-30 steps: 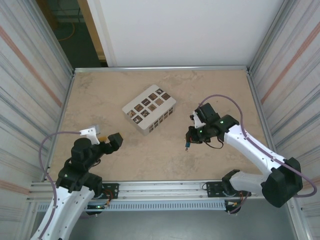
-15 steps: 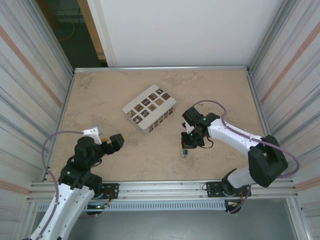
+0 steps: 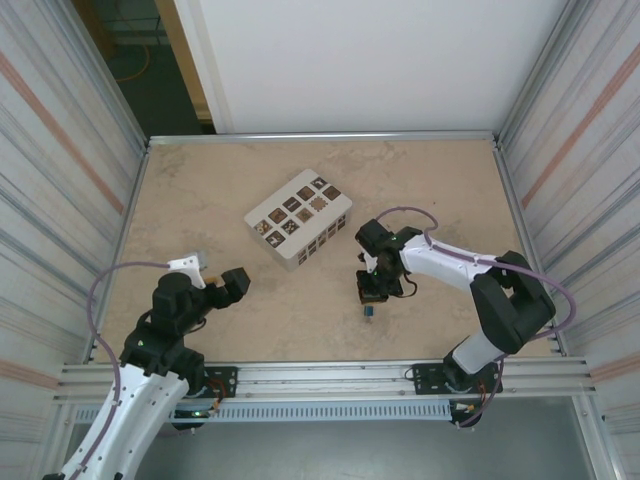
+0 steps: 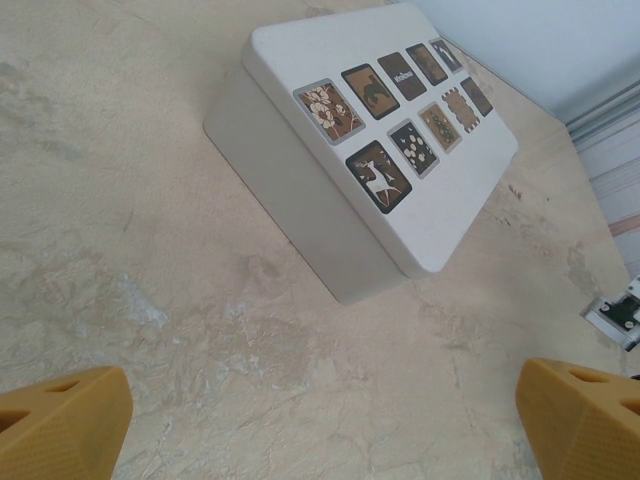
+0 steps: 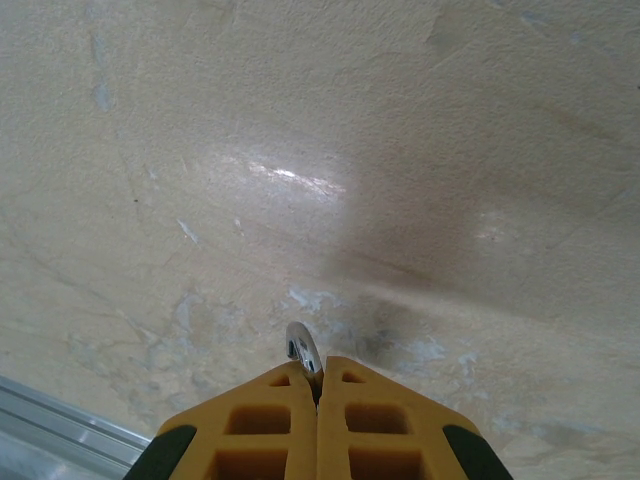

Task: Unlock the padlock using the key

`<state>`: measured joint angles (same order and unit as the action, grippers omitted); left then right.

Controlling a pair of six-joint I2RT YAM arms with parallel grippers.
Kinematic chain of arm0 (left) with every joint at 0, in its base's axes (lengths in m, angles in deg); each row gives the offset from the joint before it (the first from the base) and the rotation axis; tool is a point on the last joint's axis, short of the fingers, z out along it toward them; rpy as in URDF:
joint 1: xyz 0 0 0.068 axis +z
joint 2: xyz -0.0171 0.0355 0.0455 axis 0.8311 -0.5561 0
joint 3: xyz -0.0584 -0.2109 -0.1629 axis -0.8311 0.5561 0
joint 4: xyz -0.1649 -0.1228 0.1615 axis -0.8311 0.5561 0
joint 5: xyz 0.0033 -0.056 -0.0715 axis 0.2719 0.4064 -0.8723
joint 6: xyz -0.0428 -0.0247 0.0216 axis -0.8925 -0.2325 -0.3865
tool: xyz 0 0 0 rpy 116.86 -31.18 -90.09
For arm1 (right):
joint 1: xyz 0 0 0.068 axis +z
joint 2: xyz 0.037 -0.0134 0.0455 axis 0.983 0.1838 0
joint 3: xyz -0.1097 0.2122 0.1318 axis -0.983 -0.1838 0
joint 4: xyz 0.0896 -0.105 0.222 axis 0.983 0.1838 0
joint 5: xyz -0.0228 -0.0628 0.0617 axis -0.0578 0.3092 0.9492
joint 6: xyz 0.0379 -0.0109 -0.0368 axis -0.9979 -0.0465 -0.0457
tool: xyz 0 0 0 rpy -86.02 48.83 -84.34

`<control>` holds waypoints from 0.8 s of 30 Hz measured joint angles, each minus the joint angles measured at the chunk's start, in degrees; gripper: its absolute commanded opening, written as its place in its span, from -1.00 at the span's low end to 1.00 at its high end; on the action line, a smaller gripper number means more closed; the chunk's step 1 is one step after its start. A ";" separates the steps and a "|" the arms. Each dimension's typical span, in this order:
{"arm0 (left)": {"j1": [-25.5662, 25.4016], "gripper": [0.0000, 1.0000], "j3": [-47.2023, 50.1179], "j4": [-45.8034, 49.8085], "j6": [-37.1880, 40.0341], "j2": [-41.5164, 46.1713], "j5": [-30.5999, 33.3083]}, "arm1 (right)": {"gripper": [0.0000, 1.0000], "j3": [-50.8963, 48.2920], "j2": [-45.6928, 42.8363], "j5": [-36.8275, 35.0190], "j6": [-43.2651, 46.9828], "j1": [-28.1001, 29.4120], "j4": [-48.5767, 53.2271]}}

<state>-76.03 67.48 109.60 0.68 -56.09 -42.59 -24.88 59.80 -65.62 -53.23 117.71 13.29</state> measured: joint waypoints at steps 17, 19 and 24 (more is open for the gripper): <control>0.00 0.97 0.07 0.00 -1.25 -0.09 -0.02 | -1.00 0.00 3.74 0.20 0.79 0.00 -2.97; 0.00 0.97 0.17 -0.02 -1.29 -0.09 -0.02 | -1.00 0.00 4.17 0.00 0.79 0.00 -3.02; 0.00 0.97 0.31 -0.02 -1.29 -0.11 -0.02 | -0.91 0.00 4.31 -0.20 0.79 0.00 -3.15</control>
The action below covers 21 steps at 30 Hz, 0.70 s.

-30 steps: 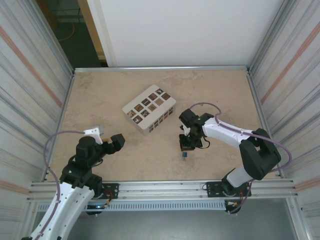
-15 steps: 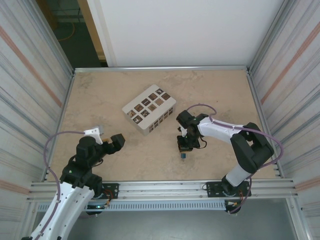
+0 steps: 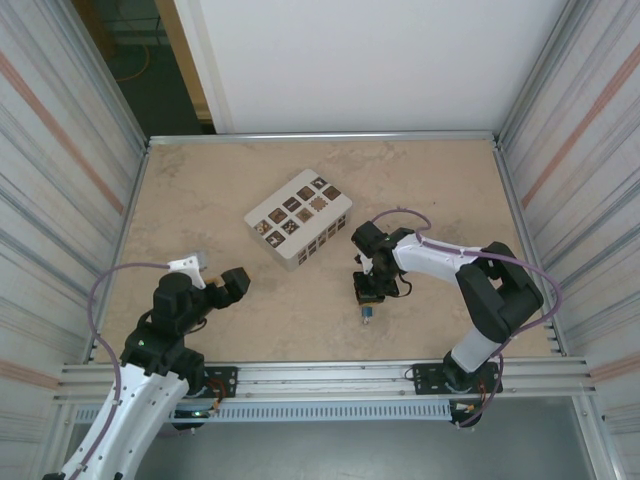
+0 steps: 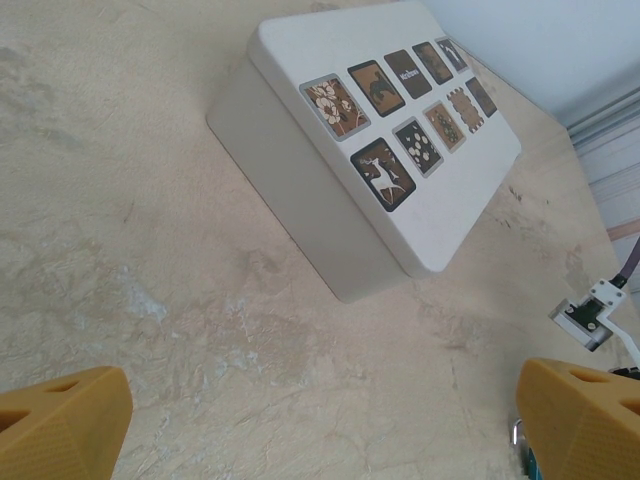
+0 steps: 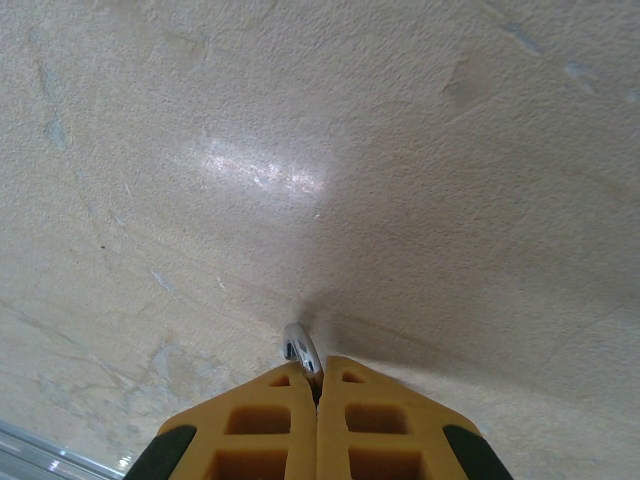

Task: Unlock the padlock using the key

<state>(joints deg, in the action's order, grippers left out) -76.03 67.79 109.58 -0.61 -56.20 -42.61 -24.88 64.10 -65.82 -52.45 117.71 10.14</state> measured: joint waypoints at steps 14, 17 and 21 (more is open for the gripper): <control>0.00 0.97 0.02 0.02 0.02 -0.55 0.04 | -0.36 0.02 -2.45 -4.00 0.02 -0.02 0.02; 0.00 0.97 0.02 0.04 0.02 -0.61 0.04 | -0.23 0.02 -3.72 -4.85 0.11 -0.07 0.26; 0.00 0.97 -0.02 0.13 0.02 -0.61 0.07 | -0.07 0.02 -5.79 -6.08 0.31 -0.35 0.48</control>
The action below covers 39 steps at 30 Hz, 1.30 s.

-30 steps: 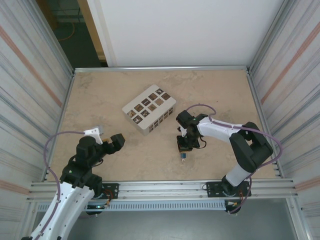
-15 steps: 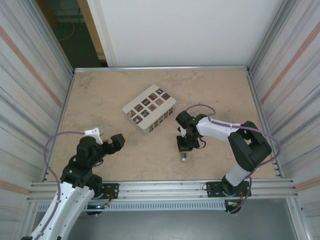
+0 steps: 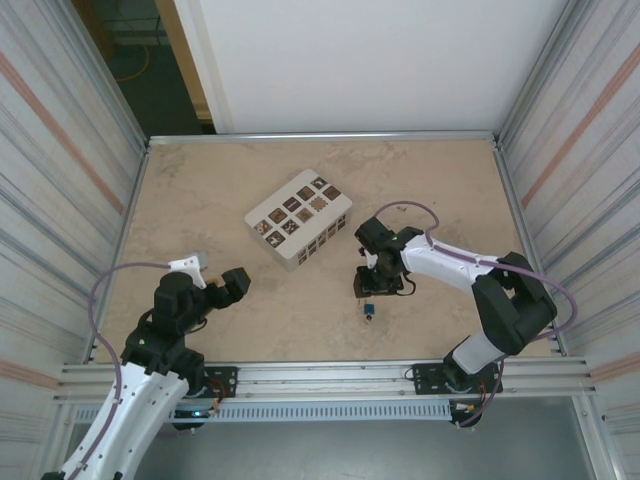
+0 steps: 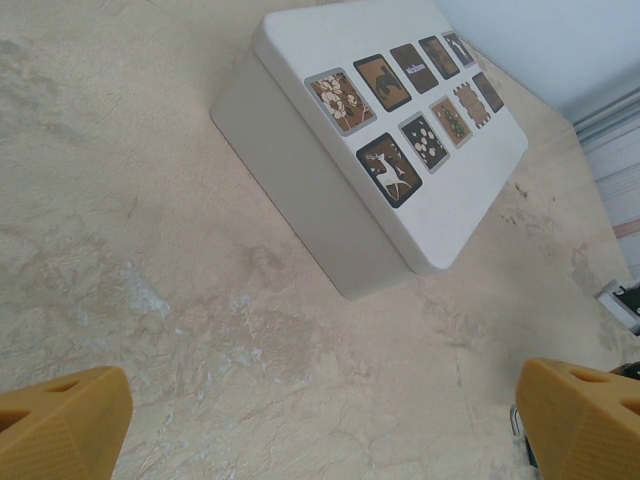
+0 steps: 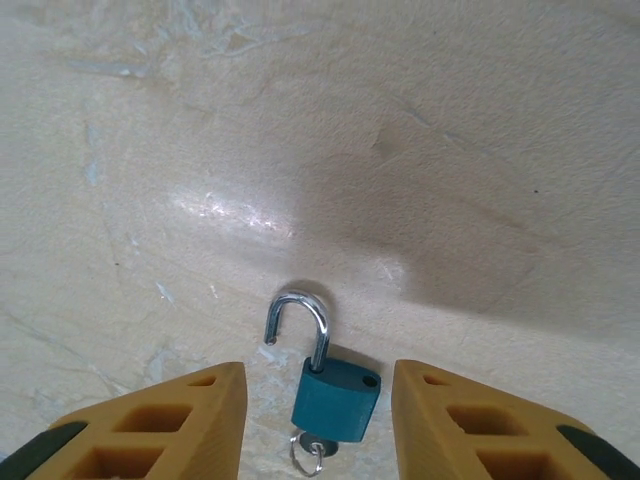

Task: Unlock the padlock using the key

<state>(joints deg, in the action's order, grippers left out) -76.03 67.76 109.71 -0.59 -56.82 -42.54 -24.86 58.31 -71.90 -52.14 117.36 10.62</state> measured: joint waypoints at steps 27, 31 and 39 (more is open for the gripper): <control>0.28 0.97 -6.34 -1.27 -0.55 -7.91 16.65 | 0.98 -17.97 -40.15 -2.69 6.01 -20.79 -15.02; 0.37 0.97 -6.45 -6.25 4.46 -10.21 21.14 | 0.98 -21.51 -44.68 -7.50 9.31 -24.00 -19.69; 1.09 0.97 -6.47 -17.25 18.53 -14.60 25.97 | 0.98 -30.53 -48.04 -14.91 18.64 -31.08 -31.95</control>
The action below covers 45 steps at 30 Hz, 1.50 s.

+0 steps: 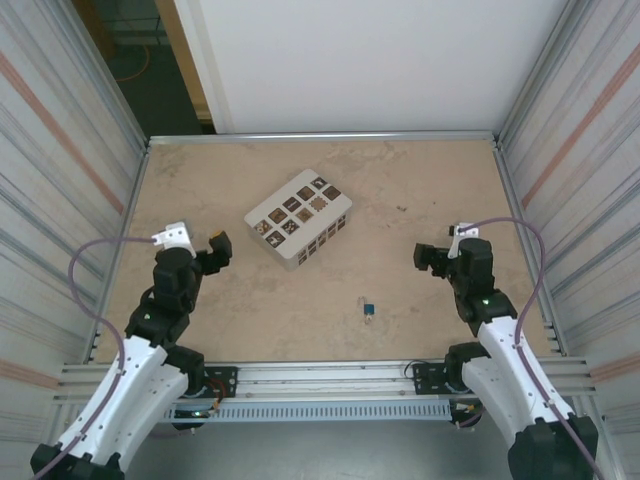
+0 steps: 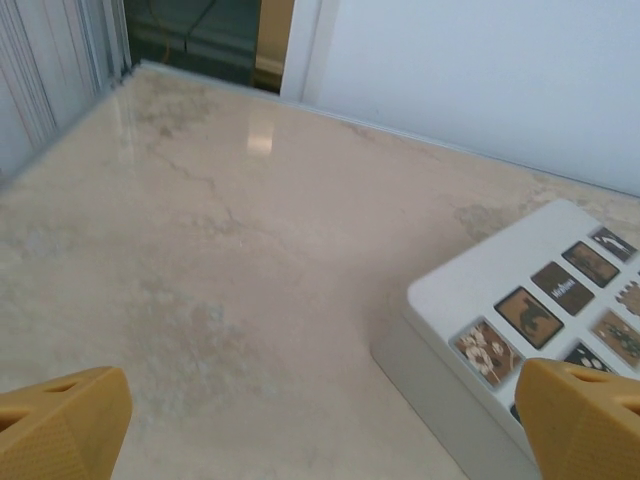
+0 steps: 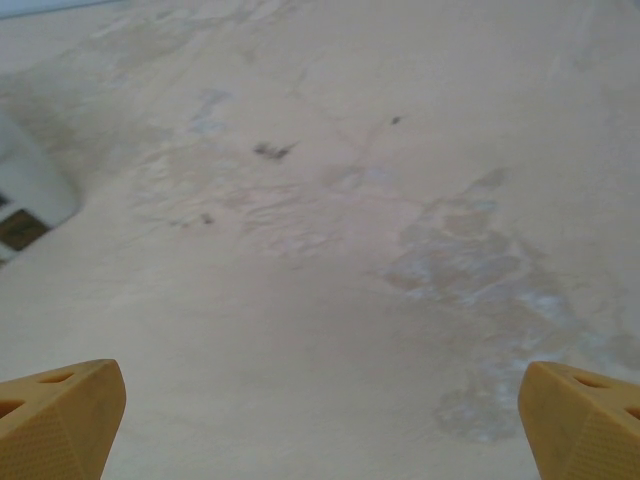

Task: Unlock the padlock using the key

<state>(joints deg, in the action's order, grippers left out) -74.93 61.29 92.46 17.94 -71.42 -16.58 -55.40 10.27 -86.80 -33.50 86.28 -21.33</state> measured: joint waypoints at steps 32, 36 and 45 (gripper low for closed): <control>11.23 0.97 10.60 -26.80 13.27 -21.22 -4.96 | 0.98 -7.04 43.67 11.47 3.96 -12.46 -58.12; 11.61 0.97 10.84 -28.06 13.40 -21.24 -5.33 | 0.98 -6.75 47.25 14.25 3.96 -13.03 -60.54; 12.85 0.97 10.95 -31.80 13.46 -24.46 -6.40 | 0.98 -1.03 47.60 17.14 4.22 -13.29 -58.34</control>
<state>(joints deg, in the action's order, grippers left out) -62.08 72.24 60.66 31.41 -95.87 -22.98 -56.42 57.87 -69.67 -29.28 72.99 -79.67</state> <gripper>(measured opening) 0.987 0.990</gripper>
